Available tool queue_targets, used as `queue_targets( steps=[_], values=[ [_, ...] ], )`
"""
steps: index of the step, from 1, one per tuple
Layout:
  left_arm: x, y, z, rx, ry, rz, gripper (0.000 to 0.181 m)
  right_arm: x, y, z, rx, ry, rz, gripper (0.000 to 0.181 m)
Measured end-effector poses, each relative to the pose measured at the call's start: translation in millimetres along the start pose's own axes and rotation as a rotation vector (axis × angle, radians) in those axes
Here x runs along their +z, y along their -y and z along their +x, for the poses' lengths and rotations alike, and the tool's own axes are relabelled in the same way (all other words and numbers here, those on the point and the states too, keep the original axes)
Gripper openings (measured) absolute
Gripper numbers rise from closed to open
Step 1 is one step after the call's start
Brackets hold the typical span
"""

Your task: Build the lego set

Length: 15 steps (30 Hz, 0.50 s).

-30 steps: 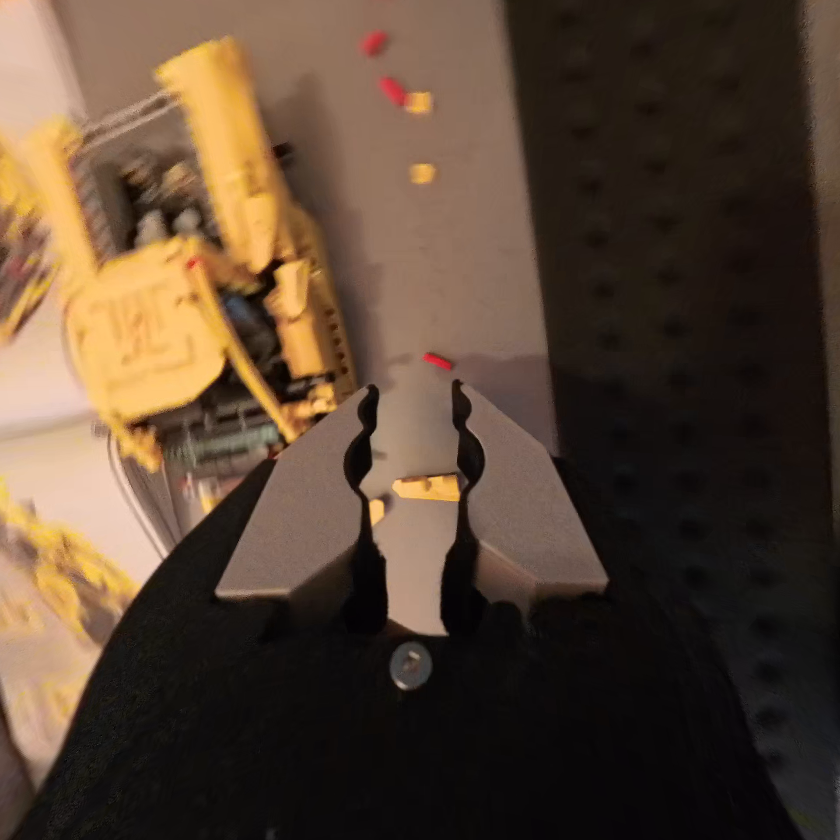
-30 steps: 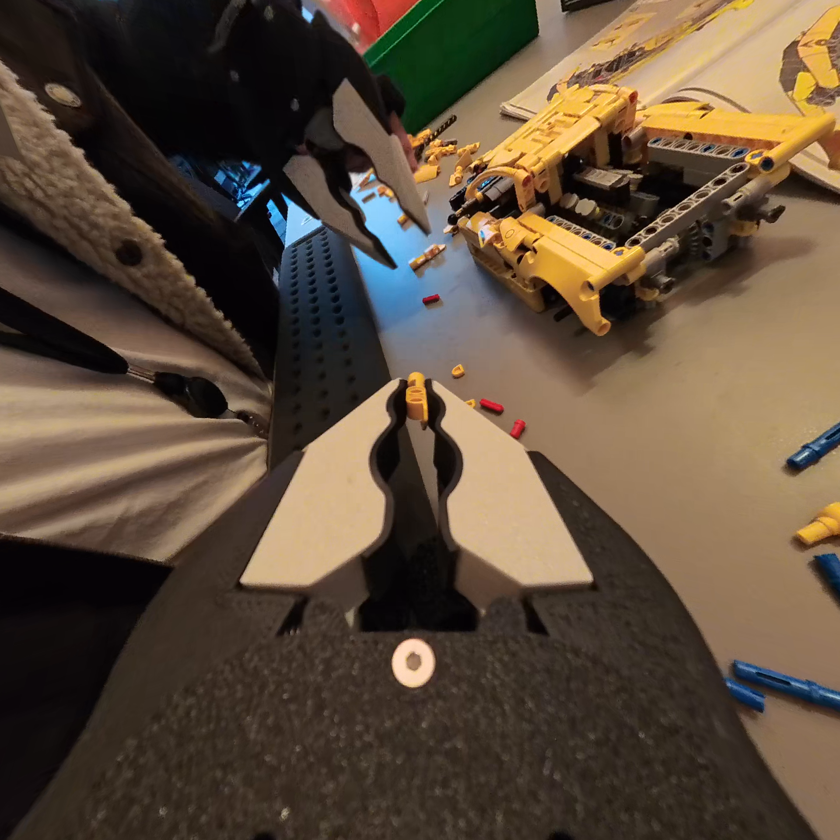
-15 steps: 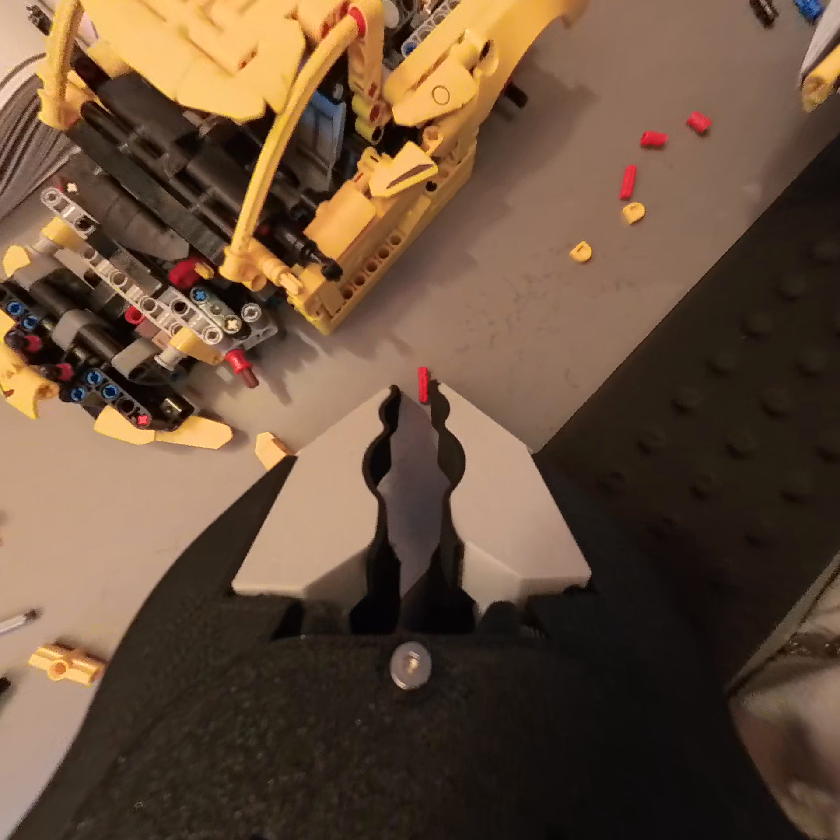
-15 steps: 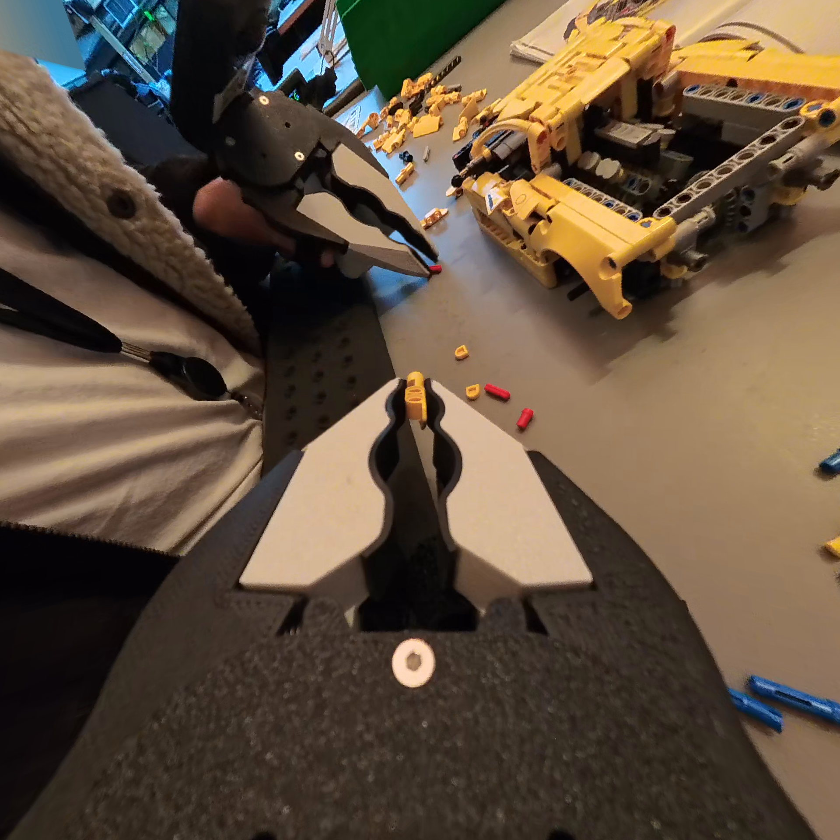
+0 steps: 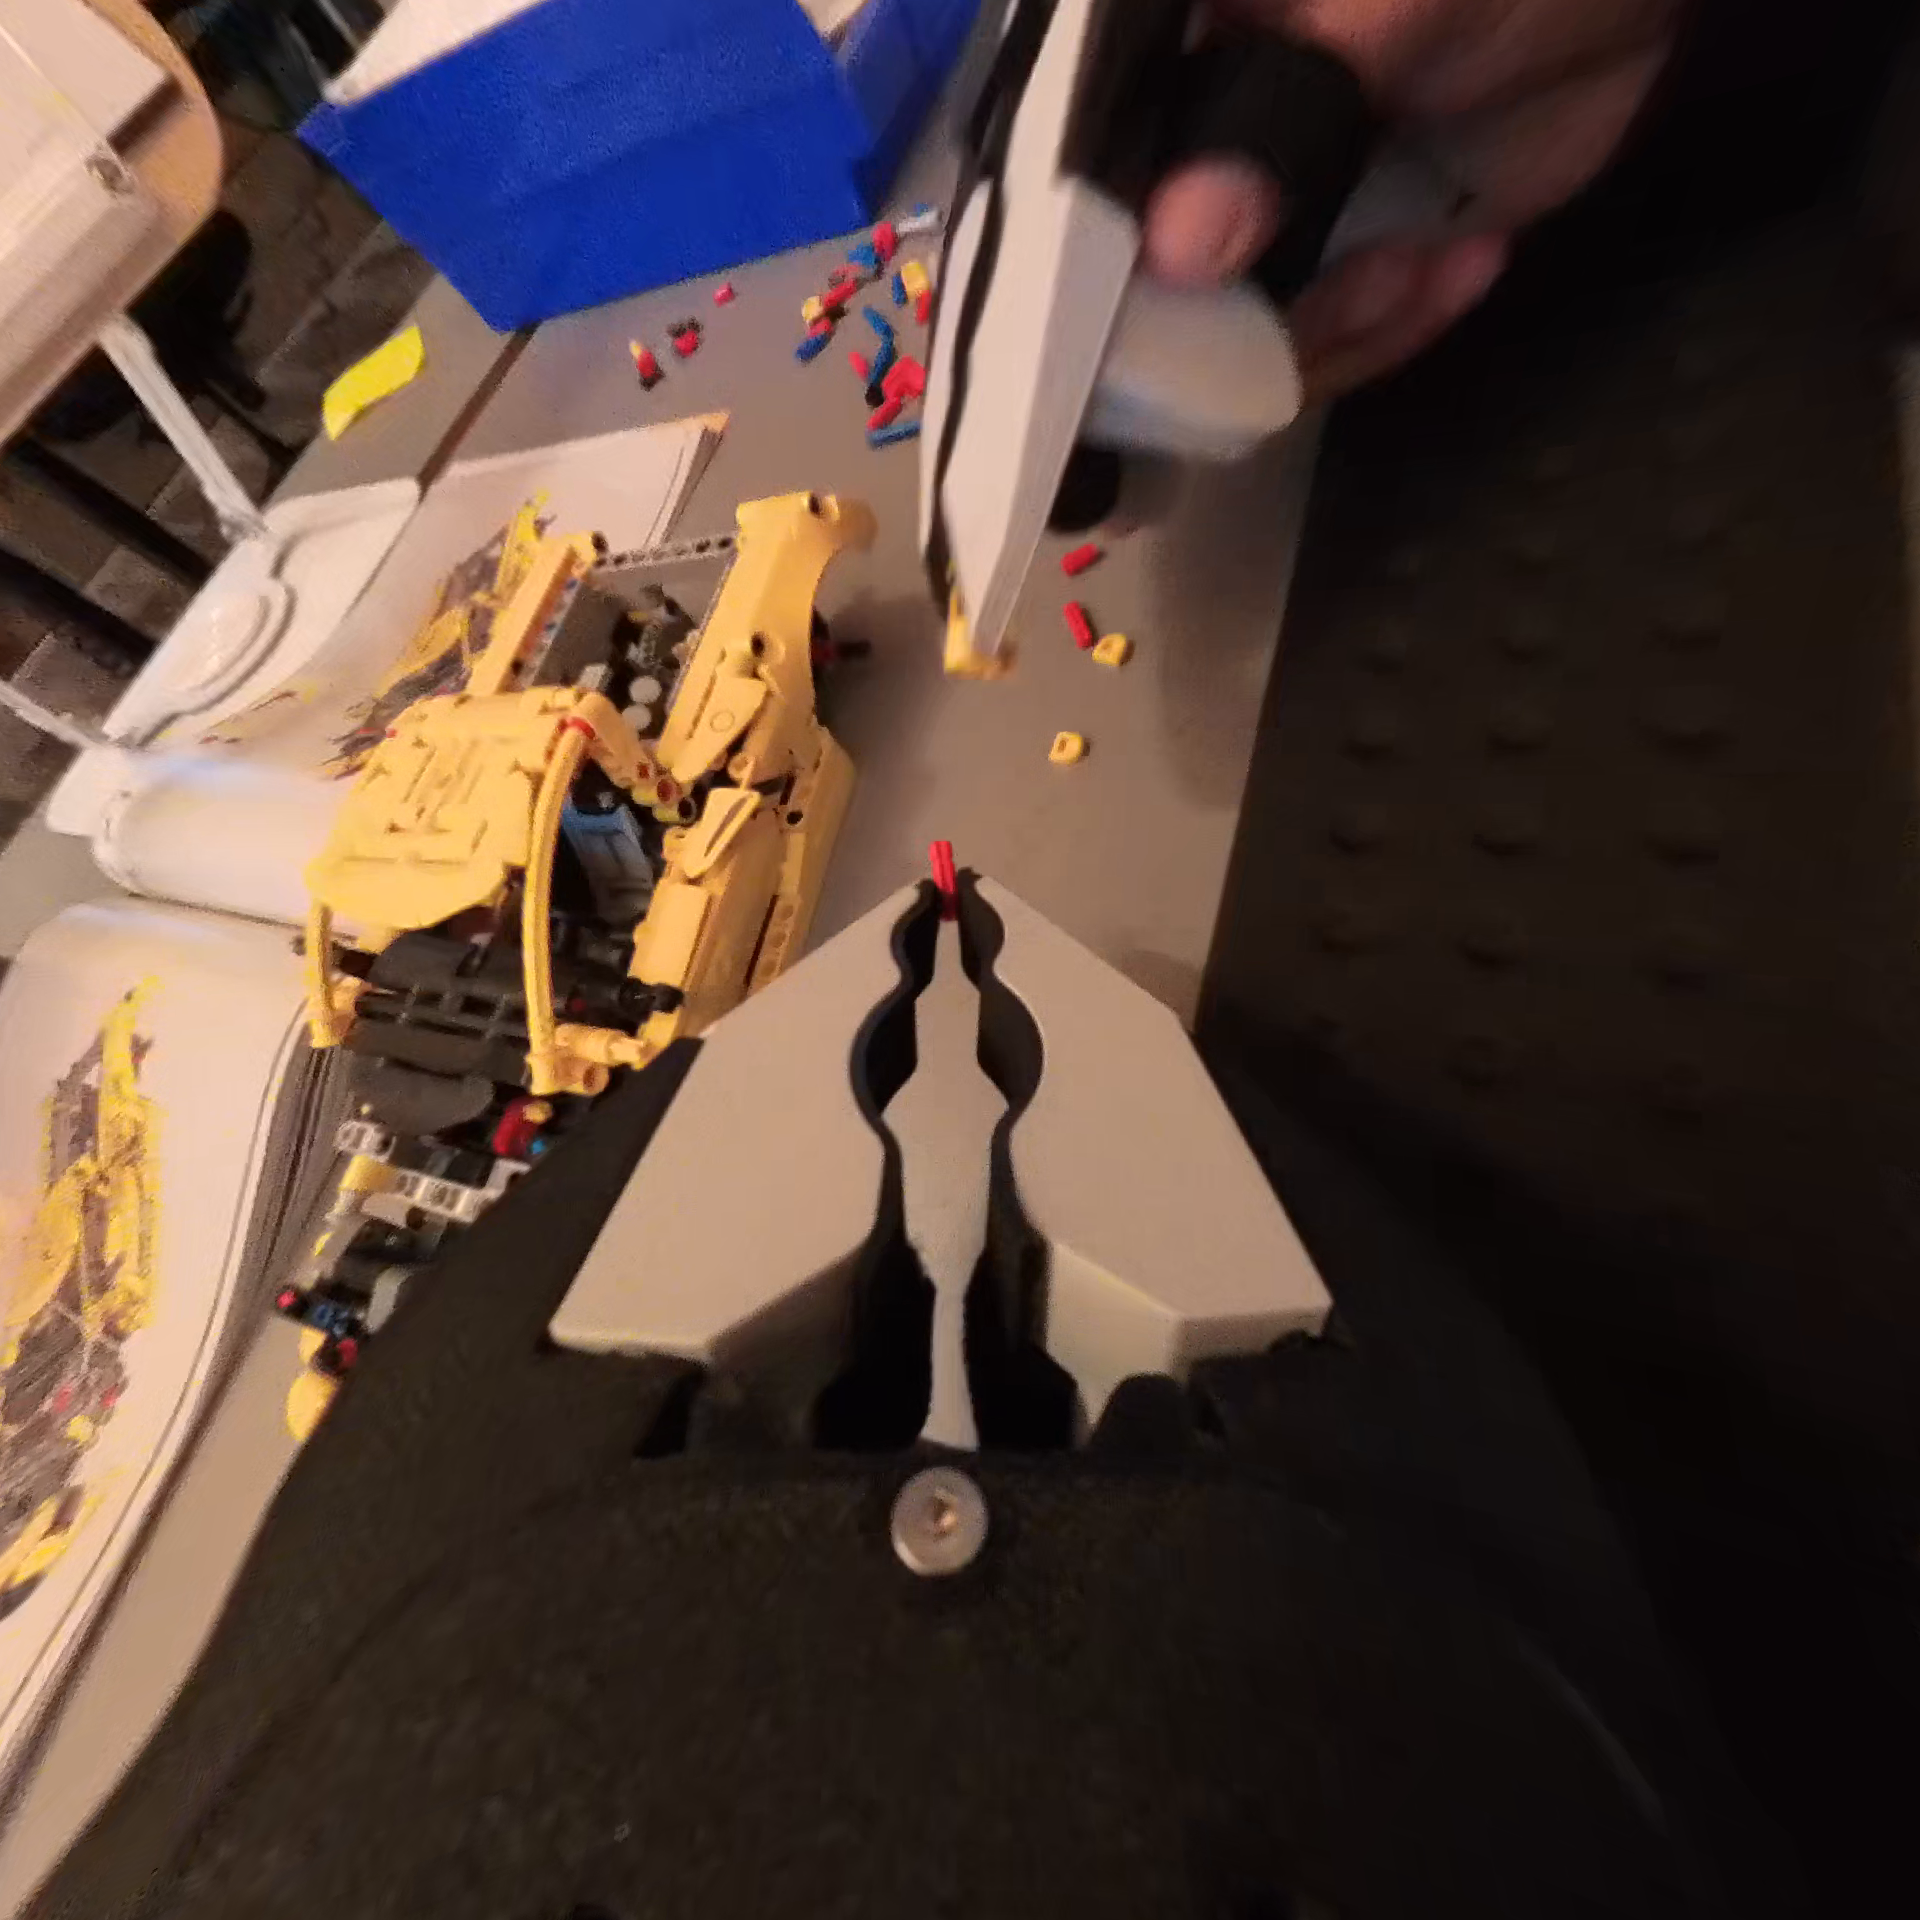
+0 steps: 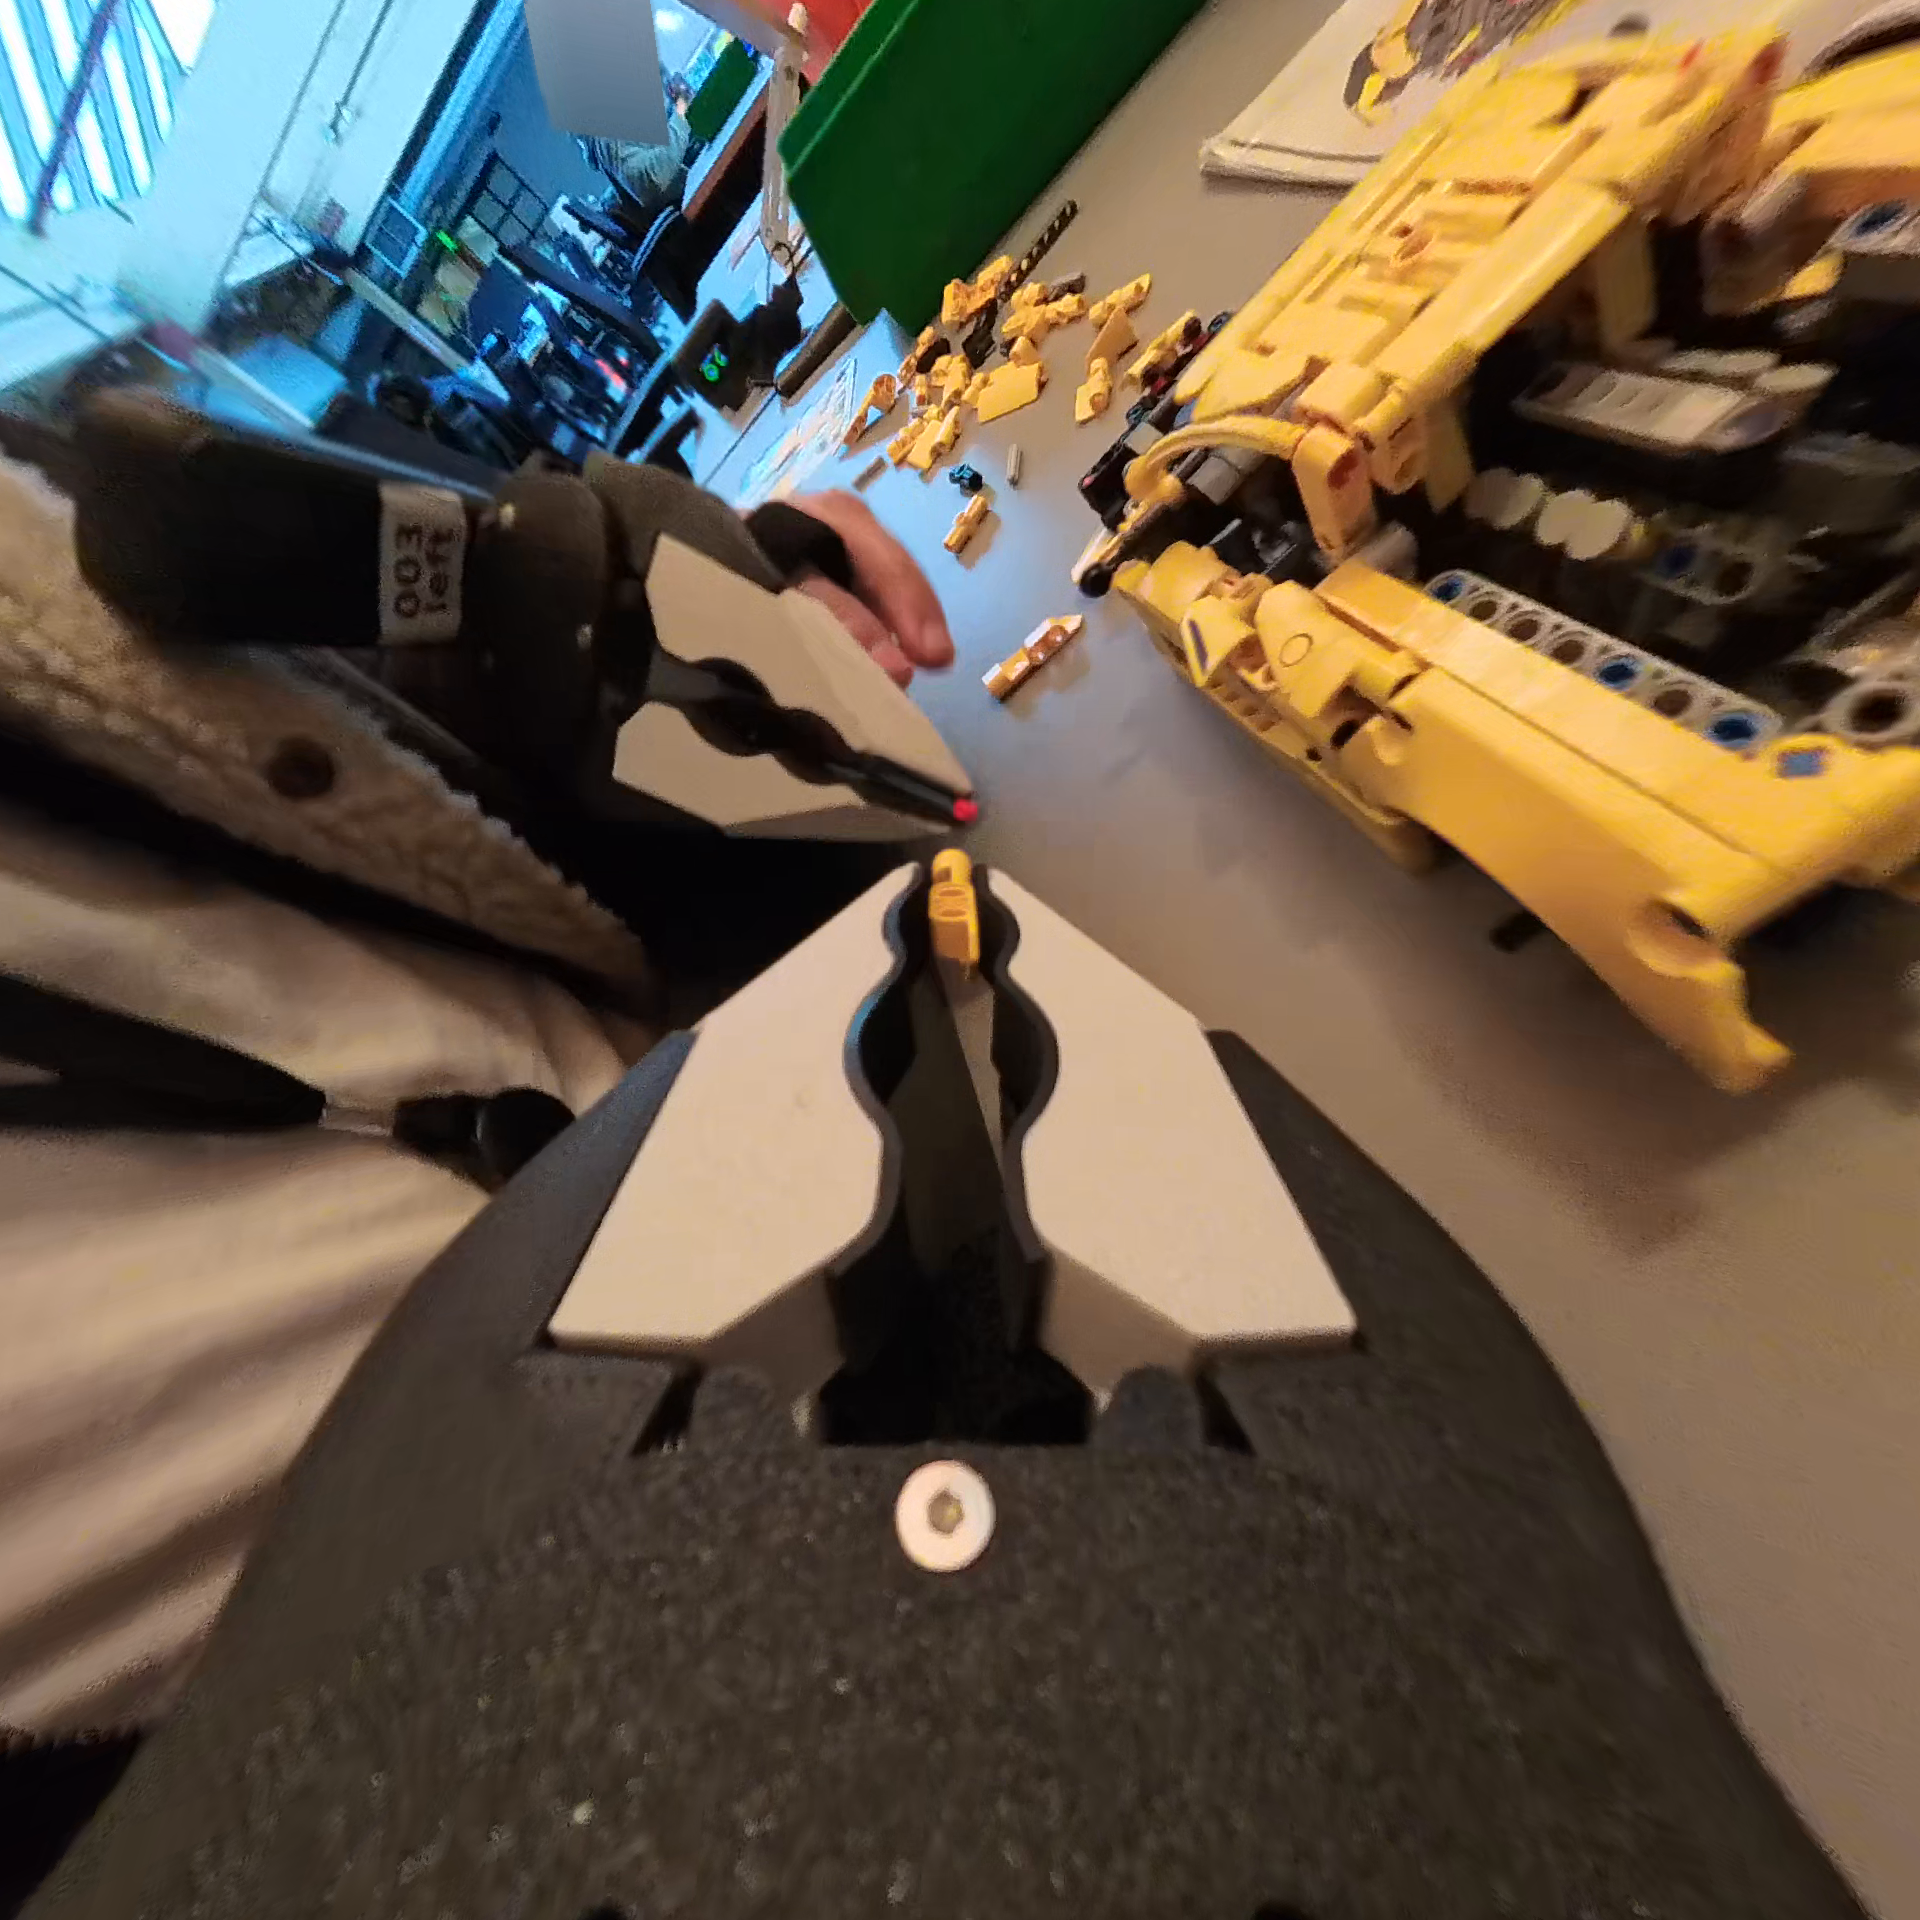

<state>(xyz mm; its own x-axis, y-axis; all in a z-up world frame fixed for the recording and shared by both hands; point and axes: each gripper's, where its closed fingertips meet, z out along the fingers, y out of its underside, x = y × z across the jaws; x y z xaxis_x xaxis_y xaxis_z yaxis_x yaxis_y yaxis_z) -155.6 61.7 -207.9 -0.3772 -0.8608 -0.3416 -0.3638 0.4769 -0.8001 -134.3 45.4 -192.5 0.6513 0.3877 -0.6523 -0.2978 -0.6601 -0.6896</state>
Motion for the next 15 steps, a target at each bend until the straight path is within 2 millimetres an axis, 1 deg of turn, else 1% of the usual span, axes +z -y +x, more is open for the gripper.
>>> queue_targets(
  steps=[2,3,5,6,8,10,15],
  values=[
    [-1.6,3.1,-1.6,0.000,0.013,0.052,0.003,11.5,2.3,-1.9,0.051,0.033,-0.002,0.006],
    [-2.1,3.6,0.9,0.007,-0.003,0.066,0.003,13.6,5.3,-1.8,0.067,0.040,0.013,0.006],
    [-3.4,8.4,1.6,0.004,-0.016,0.108,0.003,17.5,3.3,-1.9,0.107,0.067,-0.011,0.006],
    [-3.7,9.7,2.5,-0.005,-0.028,0.118,0.003,18.5,2.9,0.9,0.119,0.057,-0.013,0.006],
    [-2.9,7.8,2.1,-0.013,-0.036,0.111,0.003,20.3,2.5,-3.8,0.128,0.092,-0.024,0.006],
    [-2.9,7.1,1.8,-0.017,-0.038,0.110,0.003,23.8,-3.2,-2.6,0.133,0.083,-0.064,0.006],
    [-3.3,6.4,8.0,-0.023,-0.093,0.112,0.003,26.3,-5.3,-2.3,0.132,0.079,-0.081,0.006]
  ],
)
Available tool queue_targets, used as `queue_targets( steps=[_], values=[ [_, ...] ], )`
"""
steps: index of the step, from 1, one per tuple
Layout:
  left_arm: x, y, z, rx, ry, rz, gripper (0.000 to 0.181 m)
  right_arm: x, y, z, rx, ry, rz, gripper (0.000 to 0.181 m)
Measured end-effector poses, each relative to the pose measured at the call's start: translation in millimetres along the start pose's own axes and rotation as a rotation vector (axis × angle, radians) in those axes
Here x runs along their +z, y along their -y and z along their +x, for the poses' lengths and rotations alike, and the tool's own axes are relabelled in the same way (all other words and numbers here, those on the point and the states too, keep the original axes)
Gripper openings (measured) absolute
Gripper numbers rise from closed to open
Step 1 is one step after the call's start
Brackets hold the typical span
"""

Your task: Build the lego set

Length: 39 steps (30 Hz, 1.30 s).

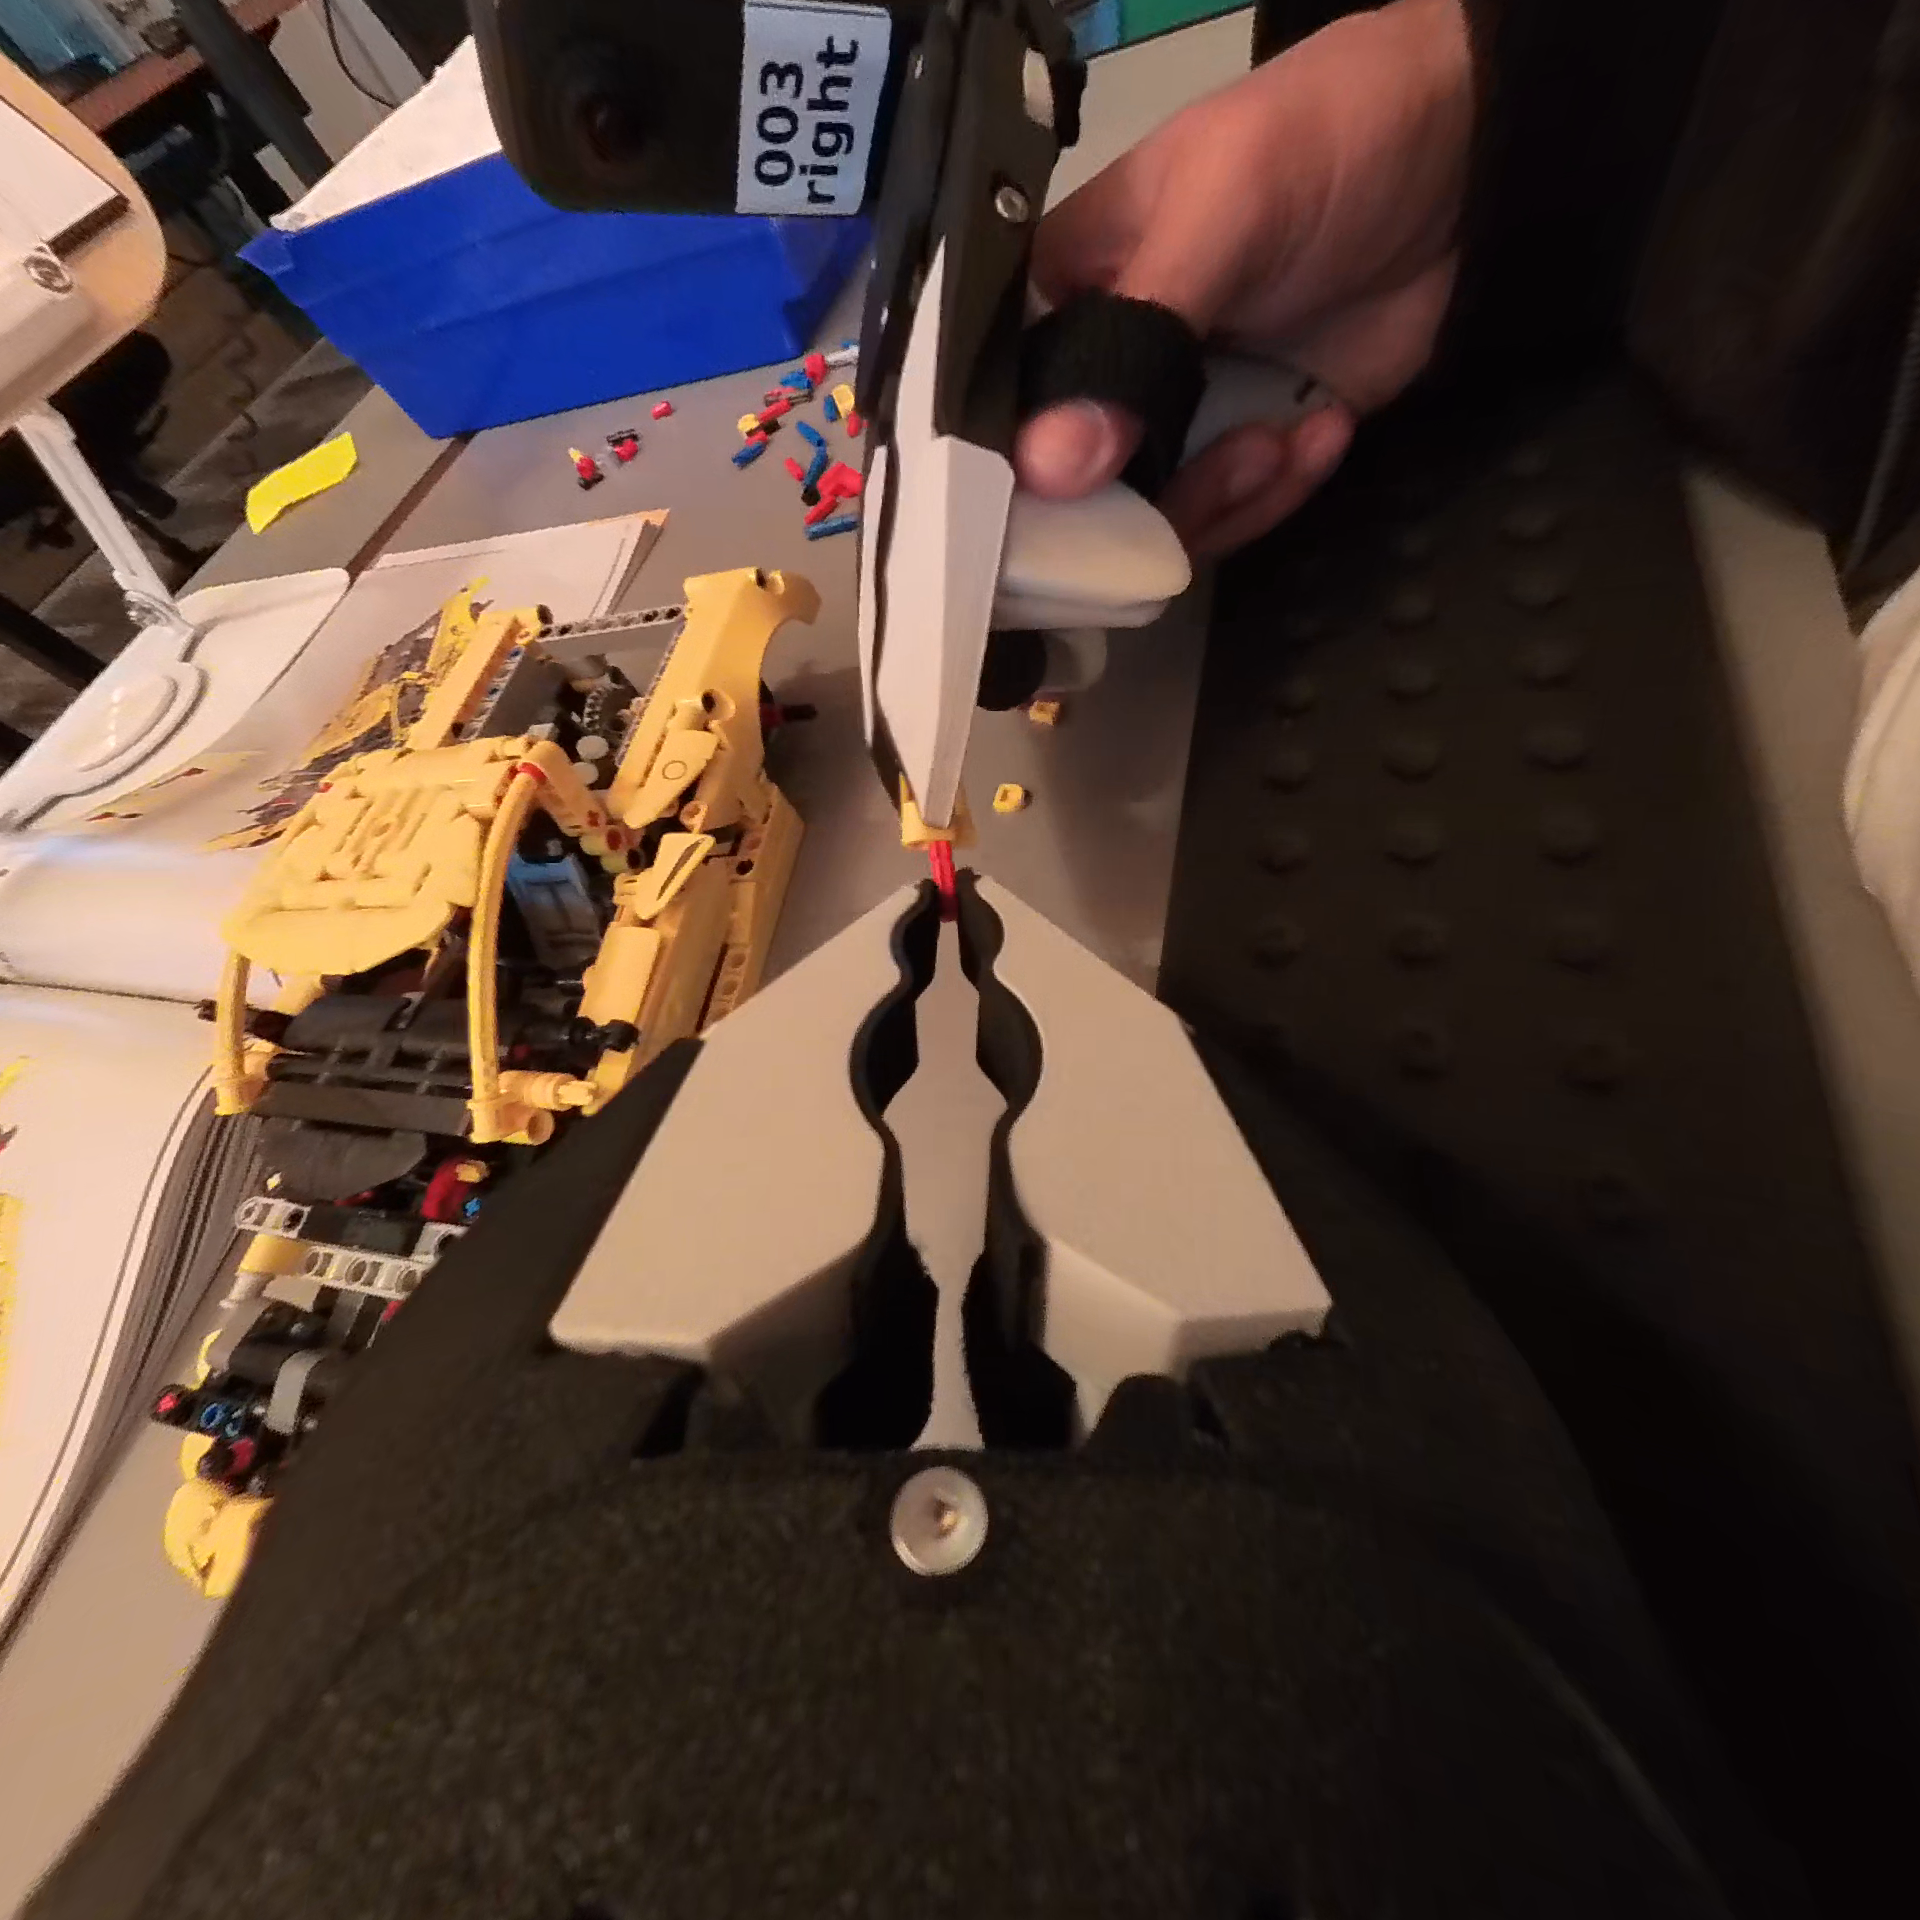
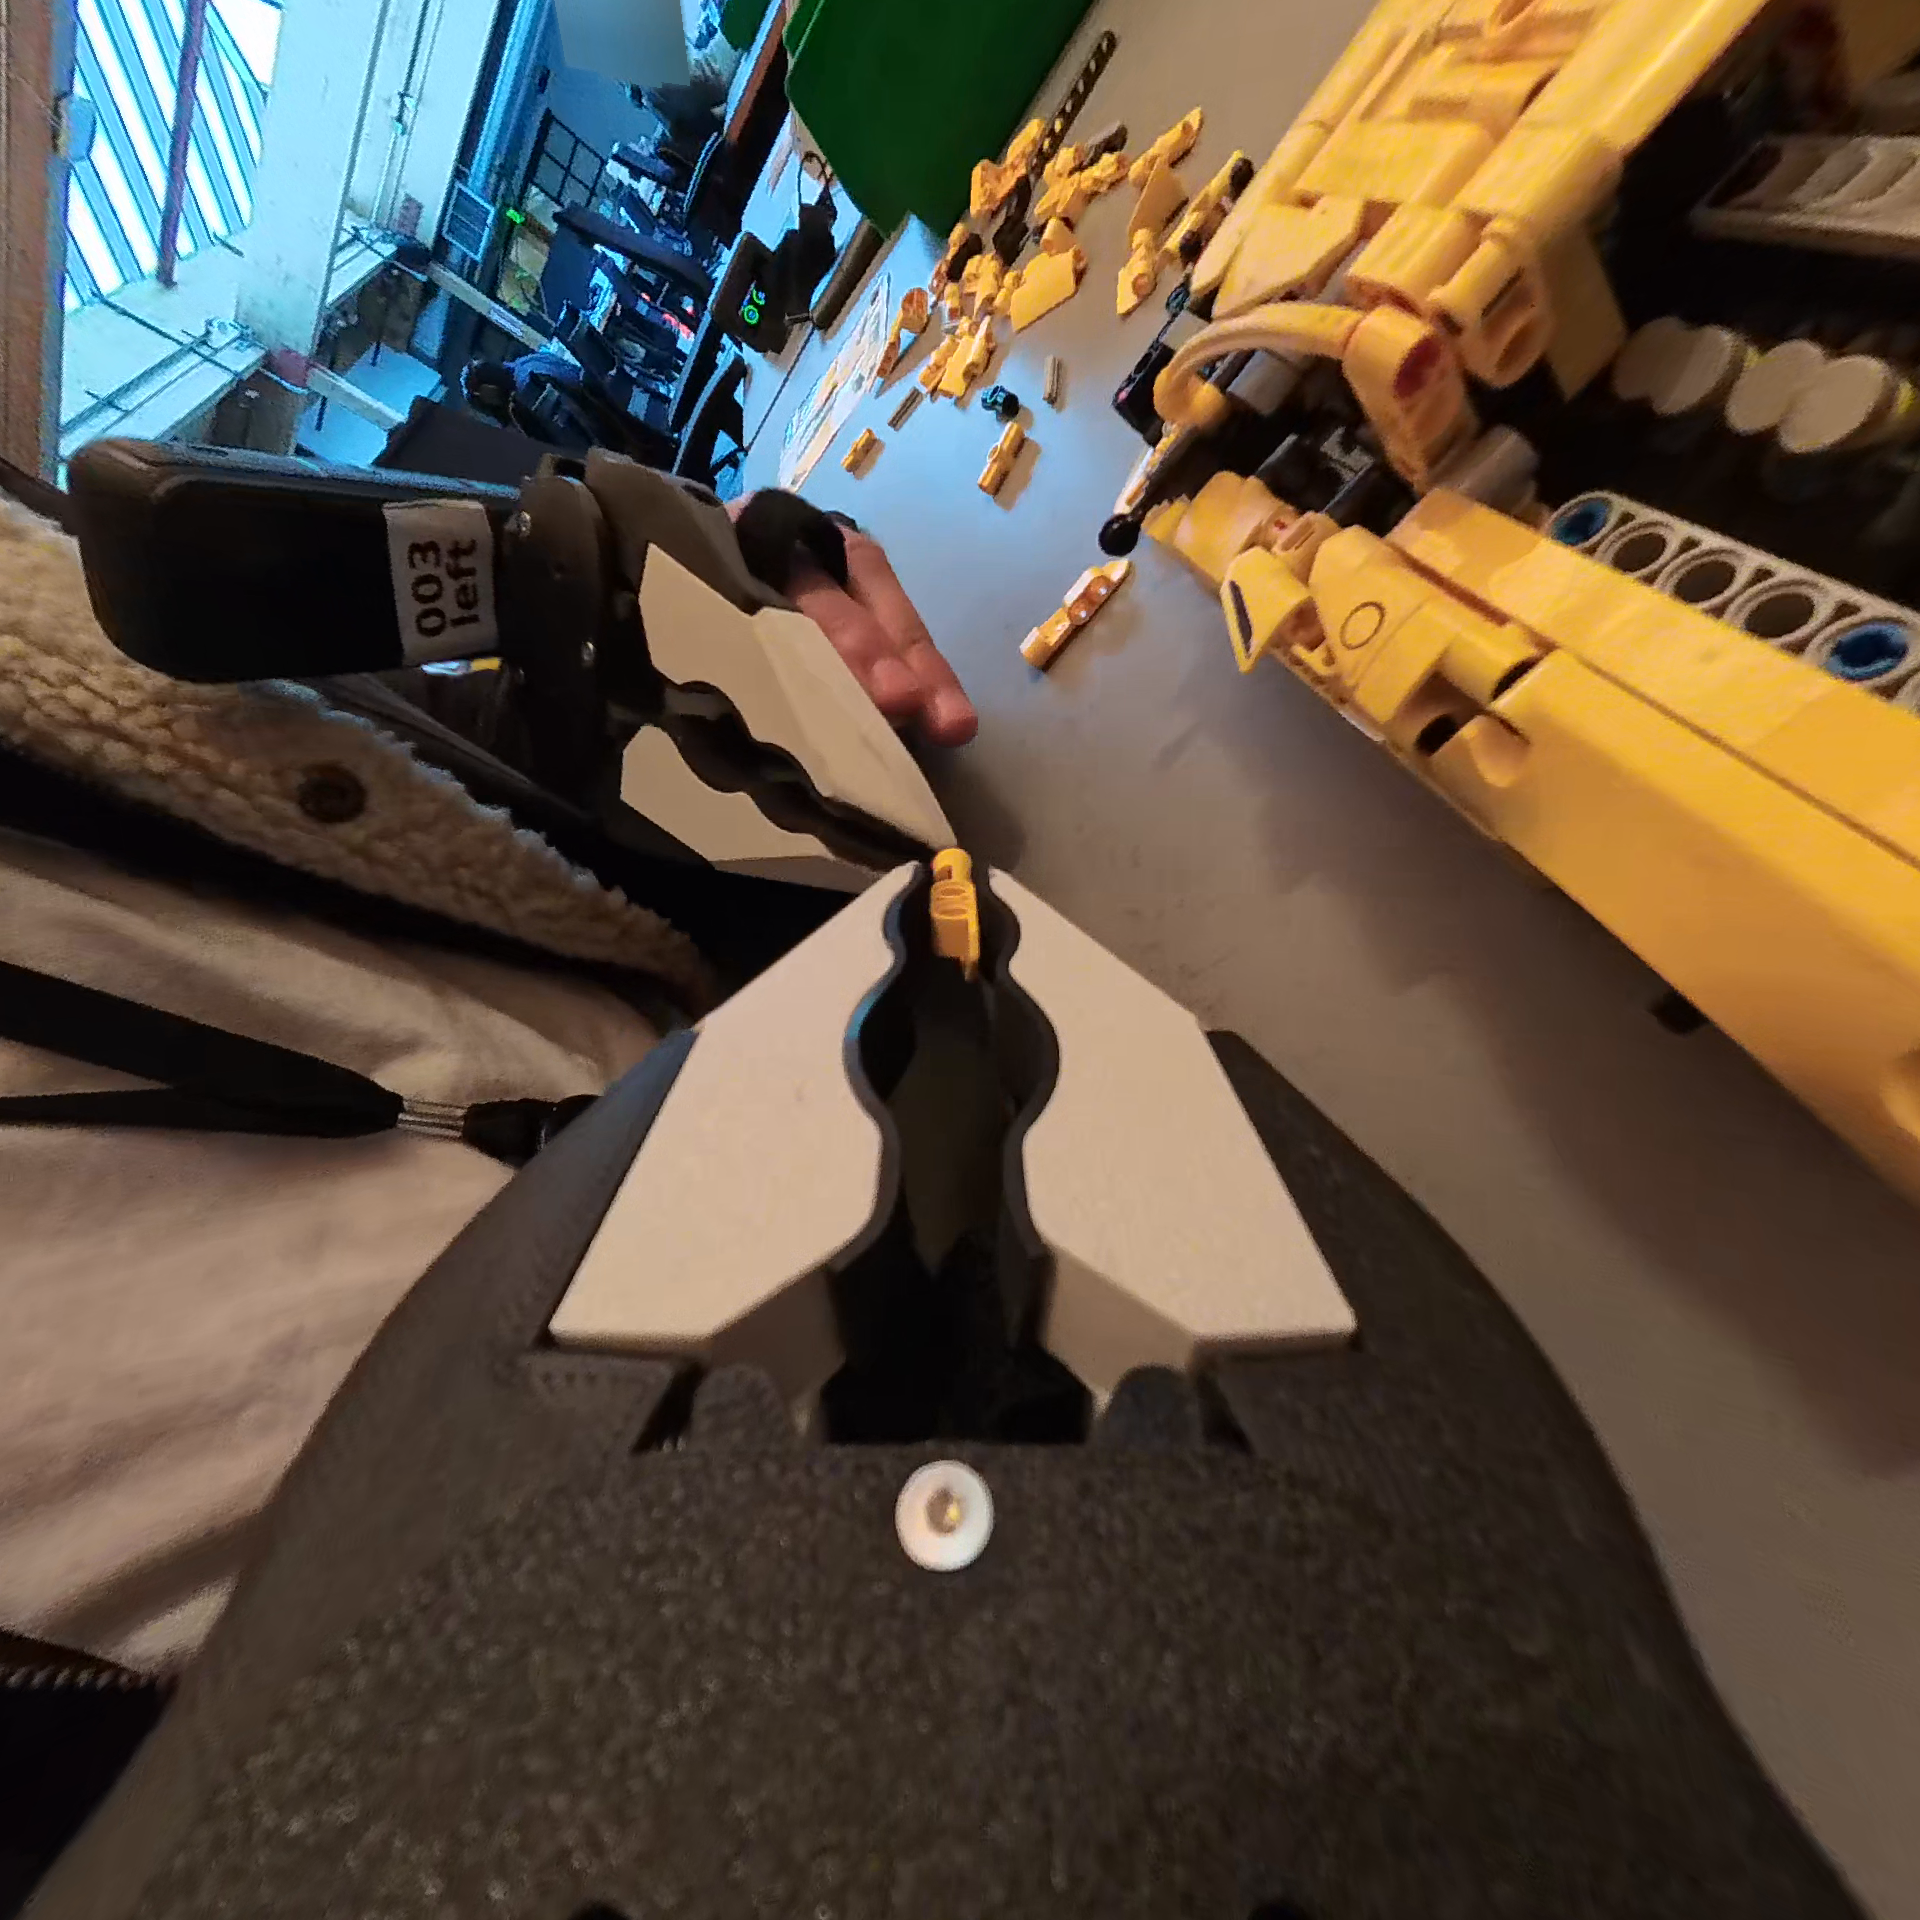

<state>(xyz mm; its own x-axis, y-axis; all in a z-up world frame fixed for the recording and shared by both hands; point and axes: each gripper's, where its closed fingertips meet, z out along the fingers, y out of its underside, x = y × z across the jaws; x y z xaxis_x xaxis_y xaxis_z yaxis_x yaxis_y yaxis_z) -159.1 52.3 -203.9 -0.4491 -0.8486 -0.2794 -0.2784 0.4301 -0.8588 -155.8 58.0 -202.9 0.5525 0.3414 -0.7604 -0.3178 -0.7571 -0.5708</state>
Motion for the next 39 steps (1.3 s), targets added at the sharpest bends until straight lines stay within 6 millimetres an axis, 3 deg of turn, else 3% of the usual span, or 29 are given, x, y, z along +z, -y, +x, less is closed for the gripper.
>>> queue_targets(
  steps=[16,24,28,32,35,37,39],
  values=[
    [-0.6,-4.2,9.7,-0.048,-0.110,-0.007,0.003,3.4,-12.0,-3.5,-0.019,0.043,-0.098,0.006],
    [-5.0,0.0,5.7,-0.102,-0.164,0.018,0.002,4.7,-6.5,-6.6,-0.166,-0.021,-0.145,0.006],
    [-19.5,12.9,-35.3,0.048,-0.160,-0.027,0.003,6.4,37.7,-12.2,-0.301,-0.055,-0.201,0.006],
    [-38.8,41.8,-121.8,0.213,-0.146,-0.103,0.002,2.0,130.2,-16.2,-0.497,-0.119,-0.245,0.006],
    [-52.6,68.2,-182.6,0.189,-0.157,-0.098,0.002,-5.1,198.1,-22.7,-0.524,-0.056,-0.248,0.006],
    [-57.7,76.4,-207.3,0.131,-0.173,-0.090,0.003,-6.2,224.8,-23.2,-0.526,0.001,-0.230,0.006],
    [-57.5,74.9,-218.2,0.088,-0.163,-0.074,0.003,-4.8,235.8,-18.8,-0.506,0.042,-0.176,0.006]
  ],
)
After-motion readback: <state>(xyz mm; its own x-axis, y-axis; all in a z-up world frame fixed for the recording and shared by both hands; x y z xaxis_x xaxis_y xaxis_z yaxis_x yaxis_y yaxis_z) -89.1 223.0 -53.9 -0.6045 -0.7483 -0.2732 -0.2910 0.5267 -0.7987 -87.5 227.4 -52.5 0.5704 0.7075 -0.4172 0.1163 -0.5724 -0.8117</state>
